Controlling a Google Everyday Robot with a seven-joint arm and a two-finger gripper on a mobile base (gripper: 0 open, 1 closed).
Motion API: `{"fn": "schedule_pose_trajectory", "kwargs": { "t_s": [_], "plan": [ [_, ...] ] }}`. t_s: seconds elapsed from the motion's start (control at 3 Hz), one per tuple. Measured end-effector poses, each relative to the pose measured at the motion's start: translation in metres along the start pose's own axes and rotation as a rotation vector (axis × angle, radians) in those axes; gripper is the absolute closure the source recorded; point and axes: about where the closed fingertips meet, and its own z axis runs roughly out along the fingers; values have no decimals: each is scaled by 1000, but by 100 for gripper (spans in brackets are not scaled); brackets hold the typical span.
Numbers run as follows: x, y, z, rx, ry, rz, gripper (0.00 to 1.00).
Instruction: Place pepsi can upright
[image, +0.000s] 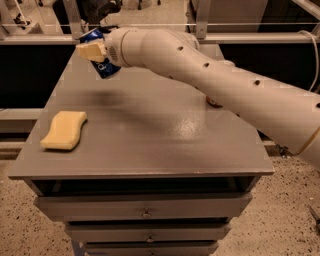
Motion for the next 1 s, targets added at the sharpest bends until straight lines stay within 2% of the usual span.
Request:
{"fn": "schedule_pose_trajectory", "kwargs": {
  "t_s": [0.33, 0.67, 1.0],
  "plan": [
    [13, -8, 4, -24, -89, 25, 100],
    [33, -8, 5, -80, -128, 47, 100],
    [32, 1, 9, -99, -138, 43, 100]
  ]
}}
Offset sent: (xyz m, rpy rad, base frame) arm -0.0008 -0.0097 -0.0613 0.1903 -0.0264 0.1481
